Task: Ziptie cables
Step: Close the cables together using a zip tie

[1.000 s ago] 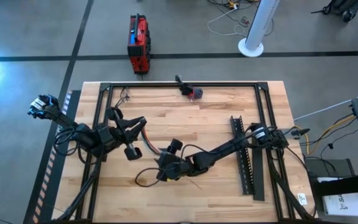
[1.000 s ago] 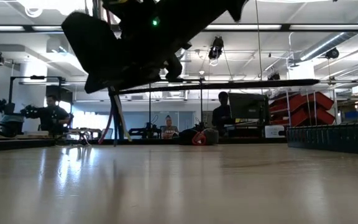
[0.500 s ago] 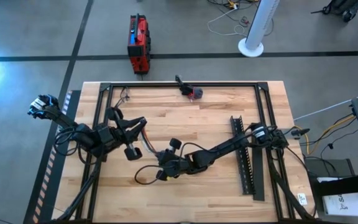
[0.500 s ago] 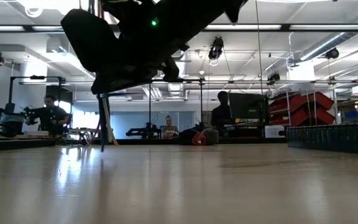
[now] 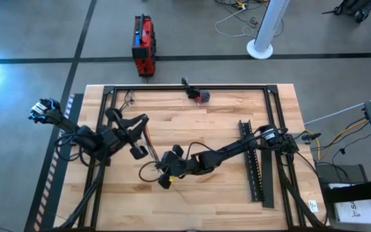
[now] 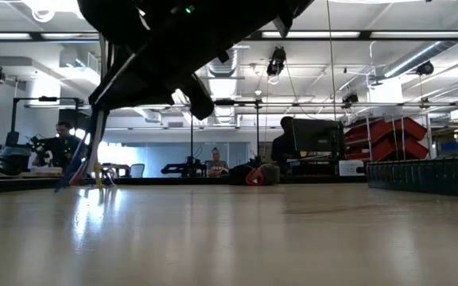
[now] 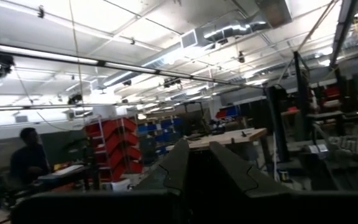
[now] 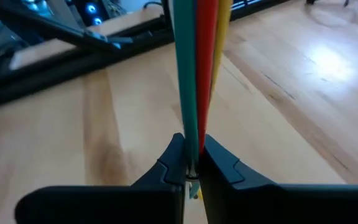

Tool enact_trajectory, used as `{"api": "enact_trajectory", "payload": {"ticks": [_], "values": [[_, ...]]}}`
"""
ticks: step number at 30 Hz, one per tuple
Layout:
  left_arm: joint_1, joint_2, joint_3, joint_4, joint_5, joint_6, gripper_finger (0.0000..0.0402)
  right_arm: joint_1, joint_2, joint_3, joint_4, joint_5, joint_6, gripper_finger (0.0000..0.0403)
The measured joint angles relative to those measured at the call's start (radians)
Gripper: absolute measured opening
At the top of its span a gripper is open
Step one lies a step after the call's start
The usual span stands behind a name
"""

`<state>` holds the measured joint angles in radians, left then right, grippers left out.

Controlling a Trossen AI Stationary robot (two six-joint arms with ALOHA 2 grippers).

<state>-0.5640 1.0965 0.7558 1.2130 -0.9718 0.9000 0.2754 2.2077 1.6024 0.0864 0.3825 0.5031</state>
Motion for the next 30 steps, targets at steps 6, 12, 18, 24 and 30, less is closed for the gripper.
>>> {"api": "enact_trajectory", "payload": {"ticks": [6, 12, 18, 24, 30], "values": [[0.002, -0.005, -0.001, 0.019, -0.002, 0.062, 0.0029, -0.009, -0.001, 0.000, 0.029, -0.106, 0.082, 0.0009], [0.007, -0.003, -0.001, 0.020, -0.010, 0.101, 0.0029, -0.012, 0.000, 0.000, 0.032, -0.148, 0.106, 0.0009], [0.009, -0.003, -0.001, 0.010, -0.060, 0.155, 0.0029, -0.012, 0.002, -0.001, 0.027, -0.155, 0.102, 0.0009], [0.033, 0.006, -0.001, -0.027, -0.186, 0.288, 0.0029, -0.012, 0.005, -0.003, 0.017, -0.192, 0.104, 0.0009], [0.139, 0.006, -0.001, -0.025, -0.366, 0.154, 0.0029, -0.012, 0.005, -0.003, 0.020, -0.189, 0.095, 0.0009]]}}
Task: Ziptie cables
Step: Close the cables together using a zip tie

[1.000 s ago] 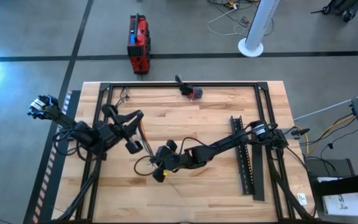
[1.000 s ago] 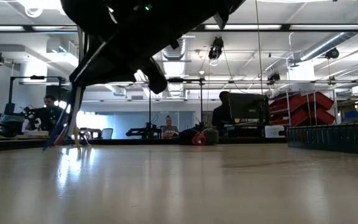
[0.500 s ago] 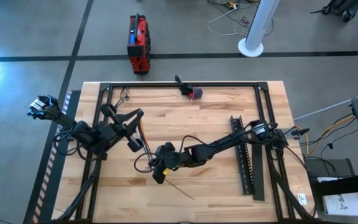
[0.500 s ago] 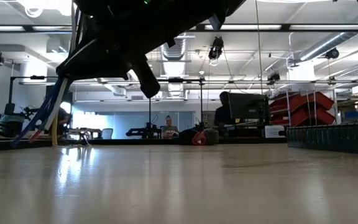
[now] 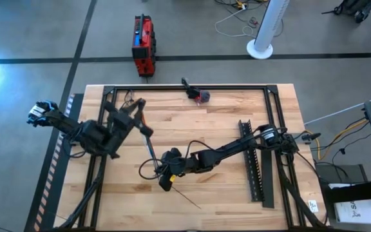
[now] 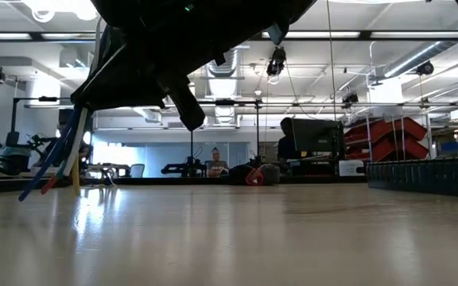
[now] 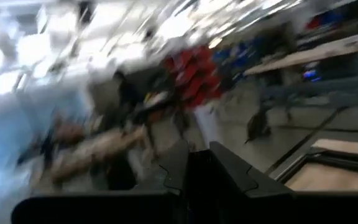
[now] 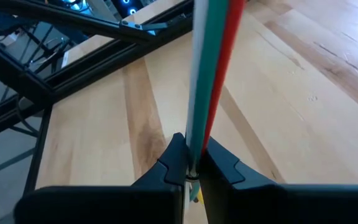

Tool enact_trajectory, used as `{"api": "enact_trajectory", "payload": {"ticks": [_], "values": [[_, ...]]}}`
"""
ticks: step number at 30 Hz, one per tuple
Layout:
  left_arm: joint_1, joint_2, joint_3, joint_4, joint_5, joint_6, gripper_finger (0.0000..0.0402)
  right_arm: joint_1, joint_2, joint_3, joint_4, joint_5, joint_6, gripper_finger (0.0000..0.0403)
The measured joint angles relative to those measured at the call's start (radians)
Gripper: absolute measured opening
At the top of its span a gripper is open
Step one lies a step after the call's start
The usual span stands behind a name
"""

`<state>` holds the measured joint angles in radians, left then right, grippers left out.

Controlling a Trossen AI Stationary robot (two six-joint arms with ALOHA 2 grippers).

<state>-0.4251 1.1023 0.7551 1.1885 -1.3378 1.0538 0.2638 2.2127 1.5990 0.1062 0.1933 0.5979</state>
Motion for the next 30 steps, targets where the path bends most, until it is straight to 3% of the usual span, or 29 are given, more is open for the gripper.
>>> {"api": "enact_trajectory", "payload": {"ticks": [5, 13, 22, 30], "values": [[0.067, 0.000, -0.021, 0.000, -0.118, -0.214, 0.0029, 0.000, 0.000, 0.000, -0.015, 0.002, -0.013, 0.0009], [0.141, -0.019, -0.105, 0.000, -0.132, -0.549, 0.0029, 0.000, 0.001, 0.000, -0.081, 0.028, -0.025, 0.0009], [0.207, -0.076, -0.199, -0.003, 0.002, -0.901, 0.0029, 0.002, 0.006, 0.001, -0.127, 0.089, -0.074, 0.0009], [0.212, -0.100, -0.211, -0.005, 0.100, -1.016, 0.0029, 0.002, 0.020, 0.002, -0.122, 0.114, -0.076, 0.0009]]}}
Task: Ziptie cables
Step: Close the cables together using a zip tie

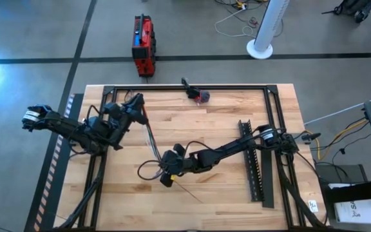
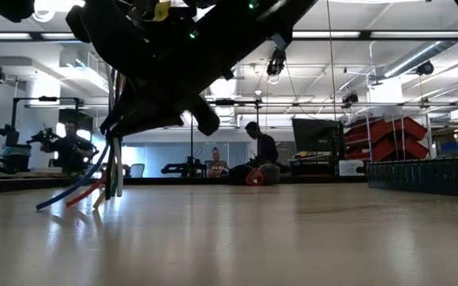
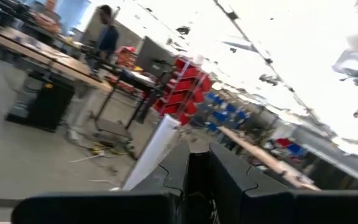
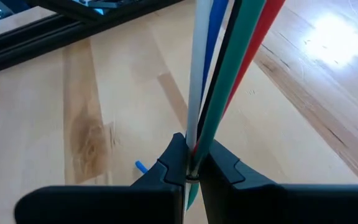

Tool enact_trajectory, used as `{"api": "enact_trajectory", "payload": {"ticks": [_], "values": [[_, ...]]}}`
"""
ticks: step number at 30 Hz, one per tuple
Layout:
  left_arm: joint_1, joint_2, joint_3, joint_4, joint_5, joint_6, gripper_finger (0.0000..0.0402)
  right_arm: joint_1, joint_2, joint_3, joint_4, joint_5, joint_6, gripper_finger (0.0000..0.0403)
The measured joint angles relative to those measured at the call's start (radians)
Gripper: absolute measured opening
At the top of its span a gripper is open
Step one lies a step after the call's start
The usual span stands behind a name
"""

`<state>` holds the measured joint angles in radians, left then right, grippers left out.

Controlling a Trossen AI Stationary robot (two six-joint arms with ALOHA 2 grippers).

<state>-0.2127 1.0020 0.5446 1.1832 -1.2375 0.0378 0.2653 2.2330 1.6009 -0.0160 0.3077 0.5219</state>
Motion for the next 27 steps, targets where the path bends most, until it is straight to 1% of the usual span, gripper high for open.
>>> {"api": "enact_trajectory", "payload": {"ticks": [3, 6, 9, 14, 17, 22, 27], "values": [[0.000, 0.006, -0.001, -0.004, 0.021, -0.014, 0.0029, 0.000, -0.004, -0.002, -0.003, 0.011, -0.026, 0.0011], [0.001, 0.012, -0.006, -0.026, 0.024, -0.026, 0.0029, 0.001, -0.013, -0.003, -0.016, 0.002, -0.054, 0.0029], [-0.001, 0.012, -0.010, -0.024, 0.025, -0.051, 0.0029, 0.005, -0.030, -0.005, -0.030, -0.012, -0.097, 0.0076], [-0.010, 0.003, -0.007, -0.019, 0.077, -0.078, 0.0029, 0.008, -0.042, -0.007, -0.046, -0.025, -0.160, 0.0162], [-0.018, 0.001, -0.004, -0.022, 0.088, -0.080, 0.0029, 0.008, -0.055, -0.007, -0.060, -0.010, -0.191, 0.0195], [-0.024, -0.003, -0.004, -0.027, 0.088, -0.072, 0.0029, 0.020, -0.097, -0.006, -0.148, 0.107, -0.255, 0.0221], [-0.025, -0.004, -0.005, -0.029, 0.075, -0.014, 0.0029, 0.038, -0.151, -0.003, -0.314, 0.131, -0.314, 0.0226]]}}
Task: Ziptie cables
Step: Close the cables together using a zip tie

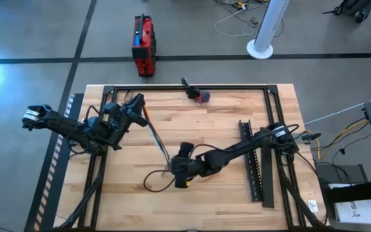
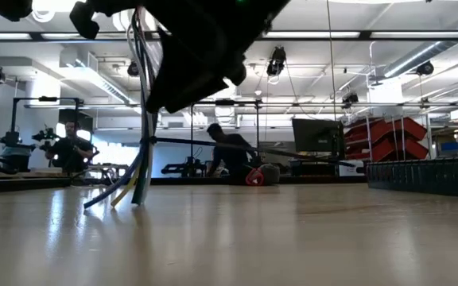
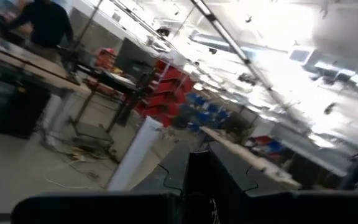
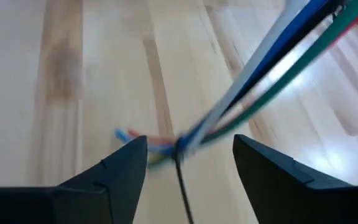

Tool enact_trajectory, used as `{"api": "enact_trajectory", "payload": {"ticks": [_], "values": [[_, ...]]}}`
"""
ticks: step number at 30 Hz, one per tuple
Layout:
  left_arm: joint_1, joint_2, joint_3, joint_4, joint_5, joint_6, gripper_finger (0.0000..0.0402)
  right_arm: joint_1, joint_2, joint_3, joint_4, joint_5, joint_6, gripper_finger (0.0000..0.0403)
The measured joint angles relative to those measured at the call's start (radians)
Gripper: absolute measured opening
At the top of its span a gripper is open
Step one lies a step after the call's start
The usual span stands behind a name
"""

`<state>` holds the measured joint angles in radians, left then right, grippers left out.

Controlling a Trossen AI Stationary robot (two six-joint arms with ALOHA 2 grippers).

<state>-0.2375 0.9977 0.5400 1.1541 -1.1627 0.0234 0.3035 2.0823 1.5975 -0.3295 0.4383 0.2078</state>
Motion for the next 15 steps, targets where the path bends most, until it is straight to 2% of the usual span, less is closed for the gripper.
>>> {"api": "enact_trajectory", "payload": {"ticks": [3, 6, 11, 15], "values": [[0.000, 0.000, 0.000, -0.002, -0.073, 0.095, 0.0029, 0.009, 0.003, -0.006, -0.083, 0.003, -0.021, 0.0222], [0.000, -0.001, 0.000, -0.002, -0.144, 0.181, 0.0029, 0.015, 0.023, -0.035, -0.076, 0.003, 0.024, 0.0216], [0.000, 0.000, 0.000, -0.003, -0.188, 0.271, 0.0029, 0.034, 0.036, -0.084, -0.006, 0.005, 0.091, 0.0206], [0.000, 0.000, -0.001, -0.003, -0.201, 0.317, 0.0029, 0.054, 0.030, -0.084, -0.021, 0.008, 0.087, 0.0196]]}}
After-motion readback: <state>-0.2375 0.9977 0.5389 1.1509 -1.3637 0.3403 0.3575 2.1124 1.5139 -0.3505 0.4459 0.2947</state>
